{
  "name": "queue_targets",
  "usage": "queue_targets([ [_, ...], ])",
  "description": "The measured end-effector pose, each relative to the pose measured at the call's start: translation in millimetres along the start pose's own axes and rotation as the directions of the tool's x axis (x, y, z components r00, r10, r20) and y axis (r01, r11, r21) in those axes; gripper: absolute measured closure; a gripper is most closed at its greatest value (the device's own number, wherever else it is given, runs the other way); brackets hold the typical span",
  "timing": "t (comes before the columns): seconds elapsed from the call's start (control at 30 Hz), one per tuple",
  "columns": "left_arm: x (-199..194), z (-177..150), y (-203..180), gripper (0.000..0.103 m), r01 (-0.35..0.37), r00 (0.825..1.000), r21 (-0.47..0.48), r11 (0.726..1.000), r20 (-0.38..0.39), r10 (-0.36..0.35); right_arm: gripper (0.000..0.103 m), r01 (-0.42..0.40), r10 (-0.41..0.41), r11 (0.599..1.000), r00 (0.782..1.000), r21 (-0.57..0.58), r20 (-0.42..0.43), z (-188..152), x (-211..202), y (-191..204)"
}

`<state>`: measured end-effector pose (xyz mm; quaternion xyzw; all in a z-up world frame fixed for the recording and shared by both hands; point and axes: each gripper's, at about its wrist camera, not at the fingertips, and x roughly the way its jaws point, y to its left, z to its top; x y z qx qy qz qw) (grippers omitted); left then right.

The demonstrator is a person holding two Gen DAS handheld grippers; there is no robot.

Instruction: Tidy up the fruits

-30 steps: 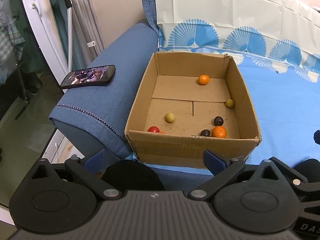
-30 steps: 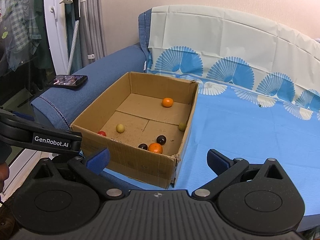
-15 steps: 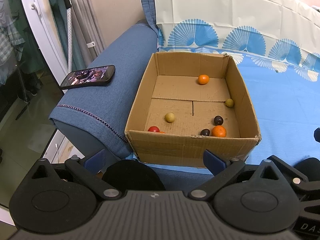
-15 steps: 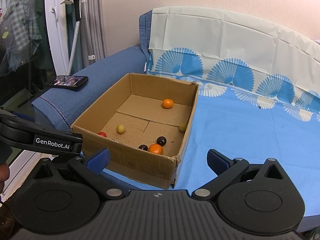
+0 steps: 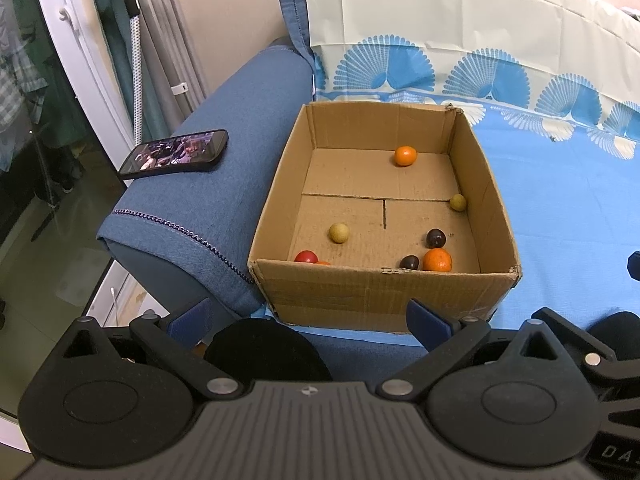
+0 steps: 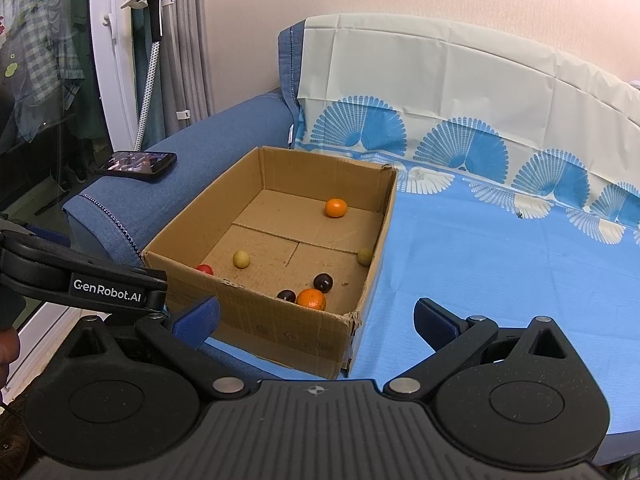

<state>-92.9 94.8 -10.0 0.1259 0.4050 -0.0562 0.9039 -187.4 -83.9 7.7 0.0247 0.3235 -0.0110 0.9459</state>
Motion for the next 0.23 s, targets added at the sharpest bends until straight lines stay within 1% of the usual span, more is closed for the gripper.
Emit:
queue_targets([
  [0.23, -1.0, -0.5, -1.5, 0.000, -0.007, 1.000, 0.005, 1.000, 0.009, 0.007, 0.001, 0.000, 0.000, 1.000, 1.000, 0.001, 0.000, 0.1, 0.2, 0.3],
])
